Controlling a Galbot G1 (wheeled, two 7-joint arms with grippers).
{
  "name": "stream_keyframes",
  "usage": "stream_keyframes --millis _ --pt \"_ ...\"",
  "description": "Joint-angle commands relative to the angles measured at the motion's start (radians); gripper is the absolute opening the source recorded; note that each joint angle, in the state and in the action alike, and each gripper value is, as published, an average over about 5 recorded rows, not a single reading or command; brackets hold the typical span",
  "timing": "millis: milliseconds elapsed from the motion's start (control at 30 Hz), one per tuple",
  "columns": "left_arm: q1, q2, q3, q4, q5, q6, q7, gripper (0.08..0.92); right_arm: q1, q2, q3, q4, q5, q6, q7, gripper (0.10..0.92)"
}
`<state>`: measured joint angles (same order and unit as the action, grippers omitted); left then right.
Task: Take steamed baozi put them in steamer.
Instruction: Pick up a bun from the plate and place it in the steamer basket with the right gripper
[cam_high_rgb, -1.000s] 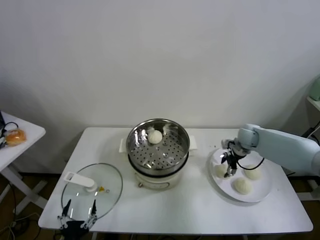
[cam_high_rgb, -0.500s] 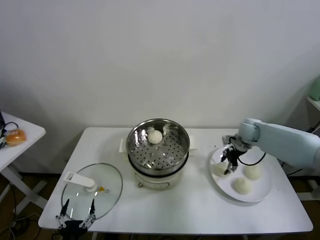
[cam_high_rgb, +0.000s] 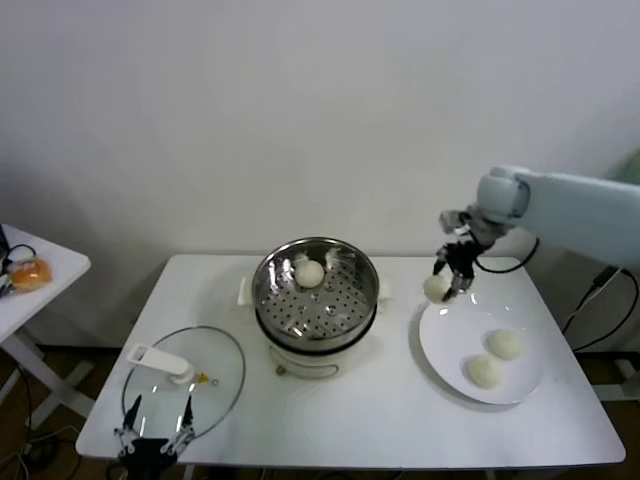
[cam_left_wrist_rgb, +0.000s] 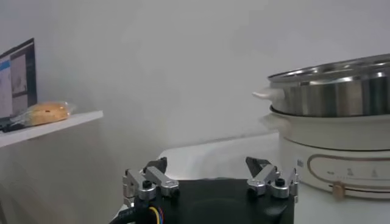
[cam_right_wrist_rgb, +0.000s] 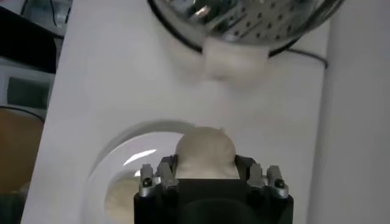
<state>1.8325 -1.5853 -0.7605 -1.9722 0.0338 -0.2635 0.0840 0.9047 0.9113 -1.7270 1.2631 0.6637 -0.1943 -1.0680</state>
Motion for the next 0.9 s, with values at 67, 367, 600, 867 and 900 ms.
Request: stream_keyframes --millis 67,367,600,867,900 --pt "-0.003 0.007 0.007 -0.003 -0.001 0.004 0.000 0.823 0.289 0.153 -0.052 0.113 0.236 -0.054 -0.013 0.645" --pt "-0.008 0.017 0.010 0.000 -0.001 0.011 0.001 0.823 0.116 0.420 0.101 0.055 0.295 -0.136 0.071 0.646" --pt "0.001 0.019 0.005 -0.012 -0.001 0.008 0.000 0.823 -0.082 0.574 0.172 -0.150 0.177 -0.142 0.098 0.645" --pt "0.000 0.015 0.009 -0.011 0.001 0.010 0.001 0.823 -0.207 0.621 0.164 -0.201 0.071 -0.147 0.125 0.647" --pt "0.000 0.015 0.009 -0.010 0.002 0.010 0.002 0.823 -0.221 0.623 0.164 -0.203 0.056 -0.149 0.131 0.646"
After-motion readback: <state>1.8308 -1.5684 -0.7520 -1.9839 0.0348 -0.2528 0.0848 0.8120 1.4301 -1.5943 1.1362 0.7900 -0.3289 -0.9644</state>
